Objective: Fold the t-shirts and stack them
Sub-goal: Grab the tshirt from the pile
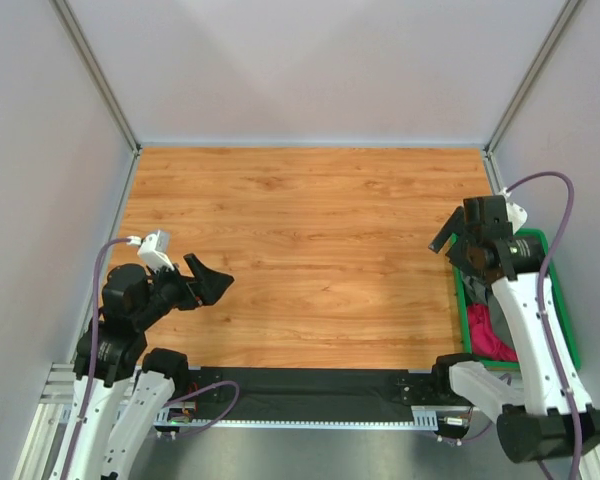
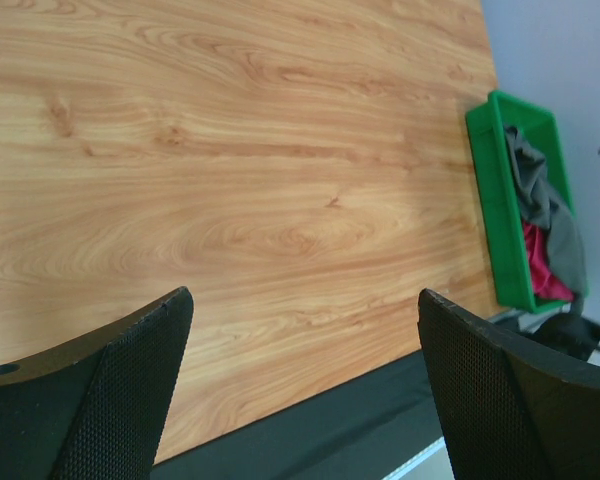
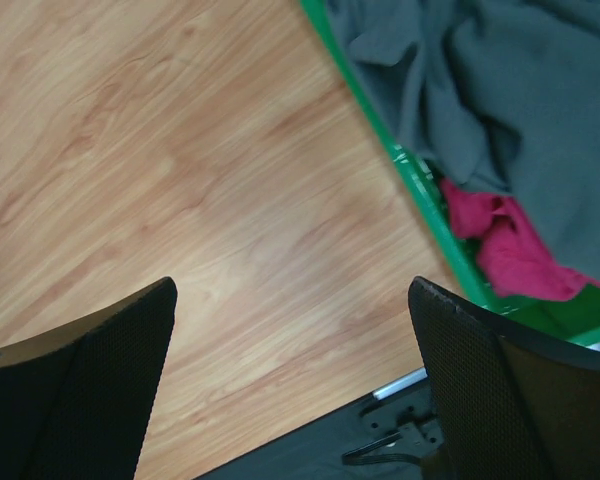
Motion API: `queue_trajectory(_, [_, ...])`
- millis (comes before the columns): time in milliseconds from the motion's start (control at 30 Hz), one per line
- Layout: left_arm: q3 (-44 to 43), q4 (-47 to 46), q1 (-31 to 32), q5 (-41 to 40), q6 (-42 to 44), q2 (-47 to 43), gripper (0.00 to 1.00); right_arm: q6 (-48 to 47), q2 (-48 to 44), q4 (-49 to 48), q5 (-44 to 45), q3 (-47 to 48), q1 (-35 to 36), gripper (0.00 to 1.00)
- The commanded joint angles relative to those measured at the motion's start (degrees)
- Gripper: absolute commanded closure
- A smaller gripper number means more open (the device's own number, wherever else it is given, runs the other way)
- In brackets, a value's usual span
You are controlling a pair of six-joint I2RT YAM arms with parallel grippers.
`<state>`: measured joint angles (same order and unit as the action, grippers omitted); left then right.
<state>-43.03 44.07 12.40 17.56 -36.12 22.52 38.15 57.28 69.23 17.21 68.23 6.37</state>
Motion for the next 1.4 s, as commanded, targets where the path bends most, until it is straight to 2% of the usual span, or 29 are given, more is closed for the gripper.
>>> queue_trajectory(0, [-2.59, 3.30, -0.10, 6.51, 10.18, 1.73, 0.00, -2.65, 4.41, 5.22, 9.84, 2.26, -1.27, 0.00])
queue_trajectory(67, [-3.38, 2.86, -0.10, 7.83, 11.59, 2.35, 0.00, -1.07, 5.65, 4.60, 9.86, 2.00, -3.11, 0.01])
queue_trajectory(100, [-3.73, 2.69, -0.10, 8.71, 12.38, 2.61, 0.00, -0.80, 6.26, 2.68, 9.60, 1.56, -3.64, 0.10])
queue_trajectory(167, [-4.52, 1.63, -0.10, 10.11, 13.35, 2.61, 0.00, -0.10, 7.67, -0.31, 11.09, -0.71, -5.84, 0.17])
queue_trajectory(233, [-5.05, 0.67, -0.01, 12.84, 15.45, 2.88, 0.00, -2.28, 10.12, -7.86, 7.69, -2.30, -10.04, 0.32])
queue_trajectory(300, [-5.05, 0.31, 0.34, 13.64, 16.43, 3.05, 0.00, -3.52, 12.76, -12.53, 8.97, -2.75, -11.11, 0.40])
queue_trajectory(367, [-5.49, 1.01, 1.48, 12.85, 17.31, 3.58, 0.00, -5.18, 17.31, -16.21, 8.98, -2.57, -12.69, 0.42])
queue_trajectory(400, [-5.49, 0.93, 1.57, 13.37, 17.40, 3.84, 0.00, -8.41, 18.82, -17.89, 8.28, -2.75, -13.05, 0.49])
queue_trajectory(600, [-5.49, 0.75, 1.57, 12.85, 17.49, 4.11, 0.01, -9.76, 26.29, -22.73, 5.65, -2.83, -16.04, 0.48])
queue_trajectory(633, [-5.40, 0.75, 1.57, 12.59, 17.40, 4.19, 0.00, -9.85, 27.09, -22.65, 7.29, -2.75, -16.13, 0.48])
queue_trajectory(767, [-6.01, 1.63, 1.66, 11.88, 17.40, 4.37, 0.00, -9.32, 30.43, -22.73, 9.43, -3.27, -18.05, 0.54])
queue_trajectory(800, [-6.10, 2.50, 1.57, 11.88, 17.40, 4.20, 0.00, -9.58, 31.57, -23.17, 8.46, -3.54, -18.84, 0.67])
queue_trajectory(833, [-6.37, 2.77, 1.57, 11.62, 17.40, 4.20, 0.00, -10.11, 32.10, -23.61, 6.54, -3.45, -19.11, 0.84])
queue_trajectory(867, [-6.46, 3.12, 1.57, 11.18, 17.40, 4.11, 0.00, -9.51, 32.80, -22.92, 6.43, -3.02, -19.12, 0.92])
queue_trajectory(1000, [-8.12, 4.44, 1.66, 9.42, 17.66, 4.28, 0.00, -8.80, 32.64, -20.02, 5.20, 0.06, -19.03, 0.99])
queue_trajectory(1133, [-11.19, 5.41, 1.57, 7.84, 17.75, 5.07, 0.00, -8.18, 26.23, -18.35, 10.10, 5.76, -18.85, 1.00])
queue_trajectory(1267, [-14.36, 7.07, 1.57, 5.65, 16.44, 6.30, 0.01, -9.84, 24.20, -12.82, 15.74, 20.16, -15.43, 1.00])
queue_trajectory(1367, [-16.38, 8.48, 1.66, 5.20, 13.98, 7.61, 0.02, -11.25, 23.76, -12.10, 18.11, 32.47, -8.59, 1.00])
